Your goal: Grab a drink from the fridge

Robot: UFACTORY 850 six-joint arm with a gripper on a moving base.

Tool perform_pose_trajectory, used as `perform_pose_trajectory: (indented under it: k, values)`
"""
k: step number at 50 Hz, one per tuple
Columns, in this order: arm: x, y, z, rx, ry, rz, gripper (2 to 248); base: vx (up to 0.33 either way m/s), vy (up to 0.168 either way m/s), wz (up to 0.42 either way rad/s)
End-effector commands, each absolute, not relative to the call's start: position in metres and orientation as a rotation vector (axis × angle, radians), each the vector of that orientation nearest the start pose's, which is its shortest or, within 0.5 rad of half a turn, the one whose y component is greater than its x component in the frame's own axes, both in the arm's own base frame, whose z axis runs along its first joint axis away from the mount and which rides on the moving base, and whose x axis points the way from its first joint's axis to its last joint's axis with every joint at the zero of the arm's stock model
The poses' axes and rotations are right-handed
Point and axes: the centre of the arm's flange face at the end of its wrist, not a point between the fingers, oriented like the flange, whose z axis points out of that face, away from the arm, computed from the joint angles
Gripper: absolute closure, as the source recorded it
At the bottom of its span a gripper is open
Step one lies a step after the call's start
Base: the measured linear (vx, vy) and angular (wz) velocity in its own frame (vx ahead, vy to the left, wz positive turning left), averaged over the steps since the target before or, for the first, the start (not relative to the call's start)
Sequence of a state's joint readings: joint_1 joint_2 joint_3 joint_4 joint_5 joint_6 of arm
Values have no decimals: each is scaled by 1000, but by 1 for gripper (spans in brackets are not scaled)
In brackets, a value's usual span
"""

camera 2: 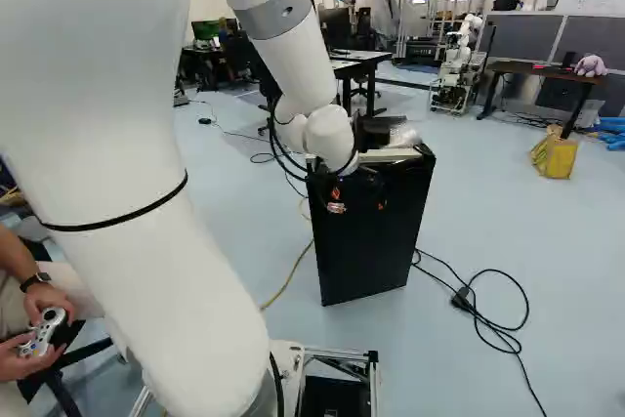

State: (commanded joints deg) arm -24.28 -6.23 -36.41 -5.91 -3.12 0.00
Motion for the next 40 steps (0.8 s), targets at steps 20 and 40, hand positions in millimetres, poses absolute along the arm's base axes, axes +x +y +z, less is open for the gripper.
perform_pose_trajectory:
  k: [20,40]
  values:
    - [402,-163,379,-3143,447,-743,3,0,0,0]
    - [416,-154,379,-3142,397,-749,3,0,0,0]
